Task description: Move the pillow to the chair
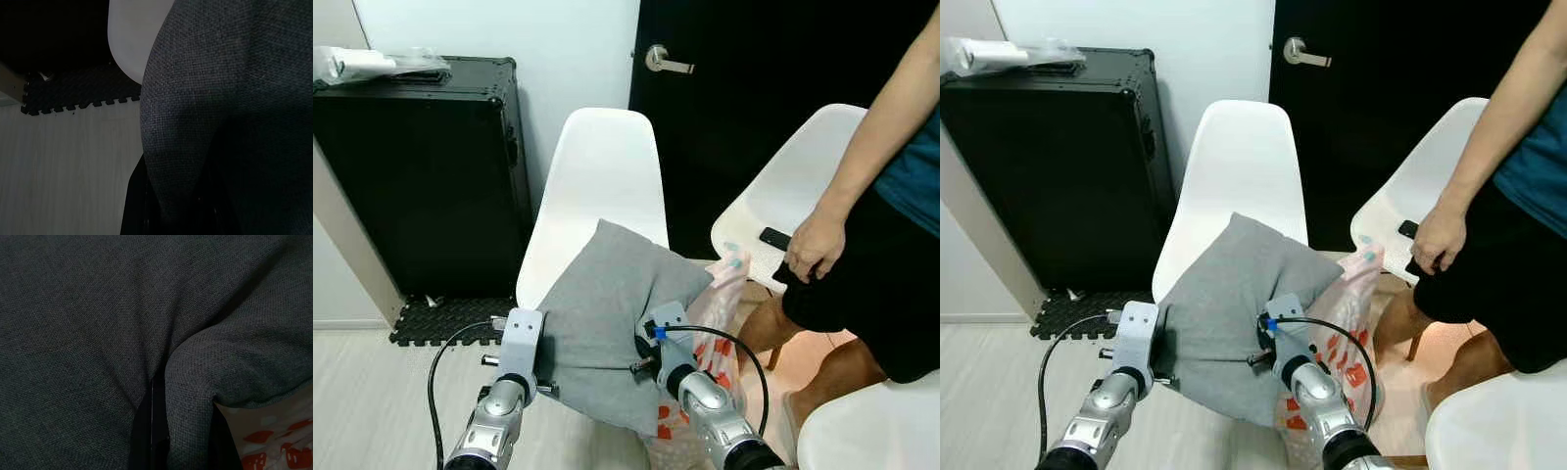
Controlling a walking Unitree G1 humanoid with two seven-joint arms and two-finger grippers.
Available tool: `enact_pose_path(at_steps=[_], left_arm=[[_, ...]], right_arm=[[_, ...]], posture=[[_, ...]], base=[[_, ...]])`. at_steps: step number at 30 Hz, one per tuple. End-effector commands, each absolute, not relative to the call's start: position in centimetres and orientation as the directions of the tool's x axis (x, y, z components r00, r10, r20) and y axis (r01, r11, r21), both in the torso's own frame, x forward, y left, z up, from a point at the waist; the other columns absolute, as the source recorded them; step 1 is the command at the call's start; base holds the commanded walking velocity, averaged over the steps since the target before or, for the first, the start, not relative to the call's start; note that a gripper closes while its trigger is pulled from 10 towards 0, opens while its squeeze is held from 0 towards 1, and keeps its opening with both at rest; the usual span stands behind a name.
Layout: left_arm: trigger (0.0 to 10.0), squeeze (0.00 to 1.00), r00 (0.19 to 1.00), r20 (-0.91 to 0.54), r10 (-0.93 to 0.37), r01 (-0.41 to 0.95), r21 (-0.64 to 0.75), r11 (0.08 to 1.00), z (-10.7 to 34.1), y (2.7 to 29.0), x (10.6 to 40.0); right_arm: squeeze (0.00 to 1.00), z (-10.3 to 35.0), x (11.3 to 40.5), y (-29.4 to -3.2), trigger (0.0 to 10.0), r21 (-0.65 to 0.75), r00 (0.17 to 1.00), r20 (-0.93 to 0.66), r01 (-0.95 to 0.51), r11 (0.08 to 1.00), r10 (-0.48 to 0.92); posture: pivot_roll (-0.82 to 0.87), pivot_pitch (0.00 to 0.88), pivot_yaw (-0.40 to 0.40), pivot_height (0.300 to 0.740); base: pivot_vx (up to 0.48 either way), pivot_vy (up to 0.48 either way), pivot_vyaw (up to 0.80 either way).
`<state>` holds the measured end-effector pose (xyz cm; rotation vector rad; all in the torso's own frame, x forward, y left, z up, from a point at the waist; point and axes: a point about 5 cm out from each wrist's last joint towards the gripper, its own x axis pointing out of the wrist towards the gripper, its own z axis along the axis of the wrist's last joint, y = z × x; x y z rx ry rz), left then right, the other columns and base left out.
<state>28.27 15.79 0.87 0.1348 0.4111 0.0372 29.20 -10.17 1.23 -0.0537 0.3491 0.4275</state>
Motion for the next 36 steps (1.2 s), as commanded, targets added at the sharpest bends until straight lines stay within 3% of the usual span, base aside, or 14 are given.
enact_pose_path(at_steps=[1,23,36], left_arm=[[10.0,0.00,0.929,-0.304,0.212,-0.168,0.166,0.972,2.4,18.4,29.1],[10.0,0.00,0.946,-0.238,0.221,-0.189,0.152,0.970,3.7,19.0,29.6],[10.0,0.00,0.953,-0.226,0.204,-0.173,0.151,0.973,3.9,19.9,28.9]], right_arm=[[0.00,0.7,28.9,-12.0,10.0,-0.021,0.854,-0.372,-0.400,0.916,0.364],[0.00,1.2,29.8,-11.1,10.0,-0.039,0.833,-0.384,-0.445,0.895,0.398],[0.00,0.9,29.5,-11.2,10.0,-0.005,0.855,-0.381,-0.383,0.924,0.353]], posture=[[-0.03,0.045,-0.091,0.740],[0.02,0.028,-0.136,0.740],[0.01,0.061,-0.081,0.740]], base=[[0.000,0.000,0.00],[0.000,0.000,0.00],[0.000,0.000,0.00]])
